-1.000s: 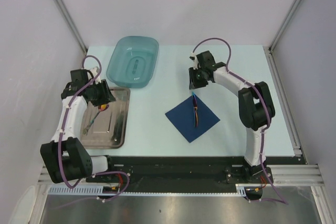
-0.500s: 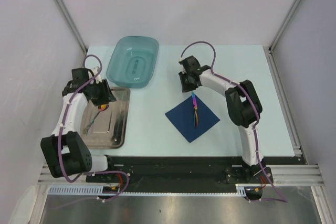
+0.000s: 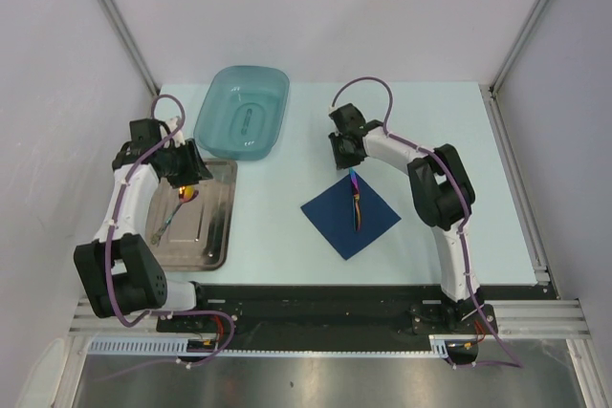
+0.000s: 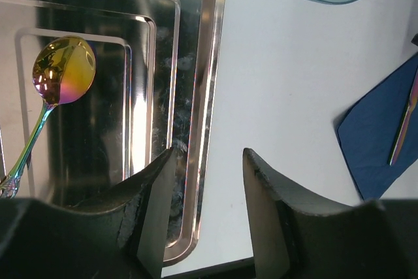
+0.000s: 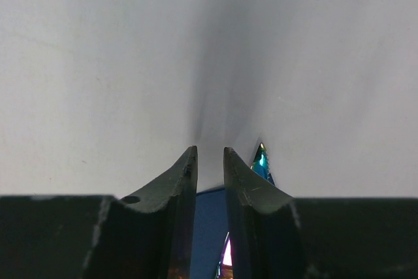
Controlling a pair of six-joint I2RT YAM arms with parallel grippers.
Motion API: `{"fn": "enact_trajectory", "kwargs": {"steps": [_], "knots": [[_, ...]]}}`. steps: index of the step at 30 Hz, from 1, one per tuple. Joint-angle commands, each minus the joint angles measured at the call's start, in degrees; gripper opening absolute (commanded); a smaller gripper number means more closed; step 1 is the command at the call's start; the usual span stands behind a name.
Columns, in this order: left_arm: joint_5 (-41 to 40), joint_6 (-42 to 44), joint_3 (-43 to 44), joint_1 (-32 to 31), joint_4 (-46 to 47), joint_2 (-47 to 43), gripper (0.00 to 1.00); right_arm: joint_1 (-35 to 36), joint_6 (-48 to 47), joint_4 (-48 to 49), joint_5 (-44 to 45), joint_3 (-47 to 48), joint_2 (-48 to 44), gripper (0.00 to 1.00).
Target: Place the utensils on the paper napkin and roll it up
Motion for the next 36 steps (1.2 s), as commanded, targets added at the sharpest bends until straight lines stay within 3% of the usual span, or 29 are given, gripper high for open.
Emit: {"fn": "enact_trajectory", "kwargs": {"steps": [1, 36], "knots": [[1.6, -0.3, 2.8, 0.4, 0.4, 0.3, 0.5, -0.2, 0.2, 0.3, 1.3, 0.9, 1.3, 0.29], [0.1, -1.0, 4.4, 1.2, -0.6, 3.8, 0.55, -1.1, -0.2, -0.5, 4.2, -3.2, -1.4, 0.53]]}}
